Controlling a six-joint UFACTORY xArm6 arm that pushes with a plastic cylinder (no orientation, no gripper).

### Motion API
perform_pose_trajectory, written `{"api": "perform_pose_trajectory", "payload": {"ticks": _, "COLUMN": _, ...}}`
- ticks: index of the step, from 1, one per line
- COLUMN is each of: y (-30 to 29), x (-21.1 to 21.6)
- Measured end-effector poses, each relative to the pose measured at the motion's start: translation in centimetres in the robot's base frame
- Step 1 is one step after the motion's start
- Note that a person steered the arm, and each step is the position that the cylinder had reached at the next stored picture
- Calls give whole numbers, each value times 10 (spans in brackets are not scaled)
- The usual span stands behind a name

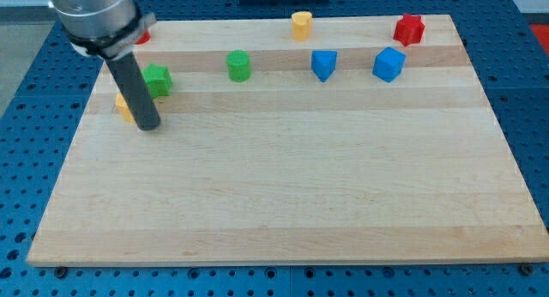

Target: Place your arm at the left of the triangle

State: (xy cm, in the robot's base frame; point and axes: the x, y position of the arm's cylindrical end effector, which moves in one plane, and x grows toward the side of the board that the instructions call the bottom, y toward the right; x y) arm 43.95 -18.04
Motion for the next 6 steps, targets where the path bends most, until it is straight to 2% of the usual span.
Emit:
{"api": "perform_pose_trajectory", "payload": {"ticks": 1, "y": 67, "x": 18}}
{"api": "perform_pose_trajectory", "payload": {"ticks": 2, "y": 147, "x": 20}}
{"api": "perform_pose_trajectory", "payload": {"ticks": 3, "y": 204, "x": 18}}
{"api": "perform_pose_trajectory", "payload": {"ticks": 6, "y": 194, "x": -120}}
